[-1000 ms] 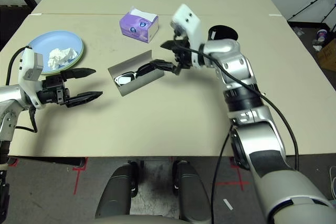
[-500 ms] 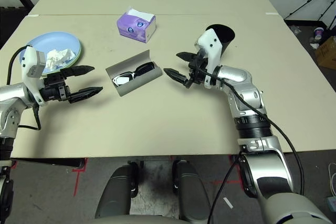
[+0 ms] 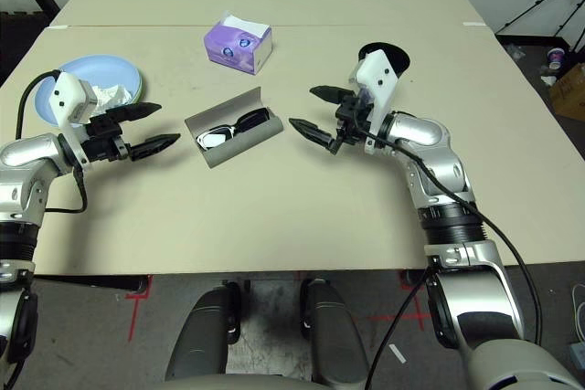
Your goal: Organize and tidy the items on the table.
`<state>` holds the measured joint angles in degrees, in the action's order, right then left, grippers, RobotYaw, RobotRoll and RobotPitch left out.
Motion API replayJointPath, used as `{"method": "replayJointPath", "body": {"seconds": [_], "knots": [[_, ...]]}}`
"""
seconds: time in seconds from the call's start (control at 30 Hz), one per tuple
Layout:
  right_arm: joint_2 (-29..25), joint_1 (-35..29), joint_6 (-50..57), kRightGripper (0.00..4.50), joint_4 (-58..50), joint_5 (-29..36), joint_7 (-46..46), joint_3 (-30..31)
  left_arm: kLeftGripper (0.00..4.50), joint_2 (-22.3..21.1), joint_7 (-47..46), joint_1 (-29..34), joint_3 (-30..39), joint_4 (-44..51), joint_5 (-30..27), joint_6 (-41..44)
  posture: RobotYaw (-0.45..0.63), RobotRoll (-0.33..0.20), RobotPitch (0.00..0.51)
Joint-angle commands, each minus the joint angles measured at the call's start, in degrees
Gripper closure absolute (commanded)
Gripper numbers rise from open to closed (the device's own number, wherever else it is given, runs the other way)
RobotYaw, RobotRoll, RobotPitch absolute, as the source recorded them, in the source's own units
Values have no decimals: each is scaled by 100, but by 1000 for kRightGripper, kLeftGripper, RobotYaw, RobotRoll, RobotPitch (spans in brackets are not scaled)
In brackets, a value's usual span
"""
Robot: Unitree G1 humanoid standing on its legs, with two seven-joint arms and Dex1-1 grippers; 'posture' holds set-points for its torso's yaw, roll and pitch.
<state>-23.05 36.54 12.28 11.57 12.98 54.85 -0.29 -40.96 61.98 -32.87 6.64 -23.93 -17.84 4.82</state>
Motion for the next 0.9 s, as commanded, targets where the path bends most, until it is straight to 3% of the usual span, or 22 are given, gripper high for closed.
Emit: {"method": "replayJointPath", "body": {"seconds": [0.03, 0.17, 0.63, 0.9], "knots": [[-78, -70, 54, 0, -96, 77, 2, 58, 2898, -15, -1, -127, 43, -162, 24, -22, -4, 0, 184], [-92, -47, 85, 0, -103, 86, 15, 90, 4473, 5, 31, -303, 48, -324, -2, -9, -5, 0, 183], [-27, -83, 233, 0, -49, 359, 175, 131, 4473, 468, 101, -841, -406, -1212, 452, -459, -15, 0, 191], [-367, -312, 170, 0, -351, 853, 699, -16, 4473, 569, 238, -1048, -430, -1564, 500, -553, -34, 0, 193]]}}
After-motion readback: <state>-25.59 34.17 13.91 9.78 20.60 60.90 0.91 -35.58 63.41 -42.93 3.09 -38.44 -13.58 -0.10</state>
